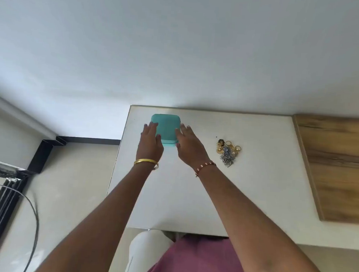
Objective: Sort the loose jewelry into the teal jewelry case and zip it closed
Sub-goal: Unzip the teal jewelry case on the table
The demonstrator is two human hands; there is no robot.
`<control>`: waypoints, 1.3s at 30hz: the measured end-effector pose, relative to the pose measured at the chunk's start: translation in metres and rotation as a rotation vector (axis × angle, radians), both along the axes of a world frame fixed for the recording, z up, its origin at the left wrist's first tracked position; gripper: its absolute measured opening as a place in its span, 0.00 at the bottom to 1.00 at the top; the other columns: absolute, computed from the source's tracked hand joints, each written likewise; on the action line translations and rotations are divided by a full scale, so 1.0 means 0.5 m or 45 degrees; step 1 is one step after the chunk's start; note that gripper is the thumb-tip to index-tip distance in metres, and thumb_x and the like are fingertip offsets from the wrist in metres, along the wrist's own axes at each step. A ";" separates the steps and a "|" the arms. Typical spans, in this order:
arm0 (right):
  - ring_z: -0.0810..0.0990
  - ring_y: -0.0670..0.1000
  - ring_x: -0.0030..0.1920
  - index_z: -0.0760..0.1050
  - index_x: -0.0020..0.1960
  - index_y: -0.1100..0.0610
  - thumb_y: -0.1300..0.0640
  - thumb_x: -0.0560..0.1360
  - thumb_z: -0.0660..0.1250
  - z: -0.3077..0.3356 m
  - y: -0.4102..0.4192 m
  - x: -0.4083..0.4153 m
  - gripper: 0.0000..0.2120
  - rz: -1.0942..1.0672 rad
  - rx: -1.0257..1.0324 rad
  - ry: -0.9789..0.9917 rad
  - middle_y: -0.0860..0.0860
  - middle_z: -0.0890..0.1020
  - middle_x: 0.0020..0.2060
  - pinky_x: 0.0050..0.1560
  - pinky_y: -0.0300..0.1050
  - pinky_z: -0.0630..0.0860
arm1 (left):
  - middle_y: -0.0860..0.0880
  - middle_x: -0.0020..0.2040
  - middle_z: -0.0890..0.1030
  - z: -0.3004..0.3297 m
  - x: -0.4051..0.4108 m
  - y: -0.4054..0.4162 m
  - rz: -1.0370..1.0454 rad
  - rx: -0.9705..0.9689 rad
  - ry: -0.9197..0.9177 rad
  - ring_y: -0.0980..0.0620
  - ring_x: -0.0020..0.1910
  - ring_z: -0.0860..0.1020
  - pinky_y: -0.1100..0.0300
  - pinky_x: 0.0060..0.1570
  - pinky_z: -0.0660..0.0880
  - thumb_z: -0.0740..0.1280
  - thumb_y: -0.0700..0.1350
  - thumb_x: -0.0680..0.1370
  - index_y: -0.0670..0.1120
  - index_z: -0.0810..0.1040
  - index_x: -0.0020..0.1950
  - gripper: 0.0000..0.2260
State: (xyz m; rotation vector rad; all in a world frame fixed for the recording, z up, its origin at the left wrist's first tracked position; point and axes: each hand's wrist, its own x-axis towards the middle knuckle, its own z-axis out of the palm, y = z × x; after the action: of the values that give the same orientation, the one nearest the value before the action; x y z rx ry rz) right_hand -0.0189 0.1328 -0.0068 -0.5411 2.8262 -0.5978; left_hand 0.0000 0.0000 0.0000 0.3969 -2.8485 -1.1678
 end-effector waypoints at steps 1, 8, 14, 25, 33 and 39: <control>0.52 0.57 0.75 0.54 0.74 0.60 0.62 0.79 0.54 -0.006 -0.004 -0.013 0.24 0.036 0.045 0.010 0.56 0.55 0.75 0.73 0.50 0.56 | 0.43 0.74 0.60 -0.005 -0.016 -0.008 -0.019 -0.068 -0.017 0.46 0.75 0.53 0.54 0.73 0.53 0.54 0.36 0.79 0.41 0.61 0.72 0.20; 0.54 0.56 0.75 0.55 0.74 0.59 0.65 0.78 0.54 -0.037 -0.007 -0.015 0.25 0.053 0.045 0.006 0.54 0.55 0.76 0.71 0.48 0.59 | 0.44 0.76 0.52 -0.055 -0.019 -0.006 -0.275 -0.332 -0.255 0.47 0.76 0.48 0.60 0.71 0.51 0.54 0.32 0.77 0.41 0.55 0.74 0.25; 0.55 0.53 0.75 0.57 0.74 0.57 0.66 0.77 0.53 -0.041 0.037 0.081 0.25 -0.055 -0.037 -0.034 0.51 0.56 0.75 0.69 0.48 0.63 | 0.45 0.77 0.49 -0.058 0.072 0.038 -0.361 -0.332 -0.254 0.48 0.76 0.46 0.60 0.71 0.51 0.54 0.30 0.76 0.42 0.51 0.75 0.28; 0.57 0.50 0.74 0.58 0.74 0.56 0.67 0.77 0.54 -0.044 0.153 0.279 0.26 -0.149 -0.081 -0.080 0.49 0.56 0.75 0.71 0.44 0.63 | 0.44 0.77 0.45 -0.043 0.264 0.133 -0.592 -0.395 -0.261 0.46 0.76 0.43 0.61 0.72 0.48 0.55 0.34 0.76 0.41 0.47 0.75 0.29; 0.75 0.52 0.62 0.73 0.64 0.62 0.67 0.76 0.57 -0.006 0.172 0.236 0.18 -0.591 -0.653 -0.338 0.56 0.75 0.64 0.58 0.32 0.68 | 0.43 0.74 0.59 -0.021 0.238 0.121 -0.516 -0.405 -0.166 0.46 0.73 0.56 0.61 0.70 0.51 0.61 0.42 0.77 0.43 0.65 0.70 0.21; 0.72 0.50 0.53 0.70 0.66 0.61 0.72 0.75 0.52 -0.036 0.182 0.145 0.22 -0.740 -0.712 -0.516 0.57 0.73 0.64 0.65 0.51 0.71 | 0.46 0.77 0.49 -0.034 0.206 0.121 -0.583 -0.286 -0.317 0.48 0.76 0.47 0.60 0.71 0.49 0.63 0.41 0.77 0.45 0.55 0.74 0.28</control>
State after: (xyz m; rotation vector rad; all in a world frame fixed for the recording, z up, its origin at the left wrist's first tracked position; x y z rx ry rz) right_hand 0.0538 0.2239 -0.0246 0.3299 2.3780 -1.4325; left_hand 0.1028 0.0606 -0.0169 -0.1427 -3.3594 -0.8742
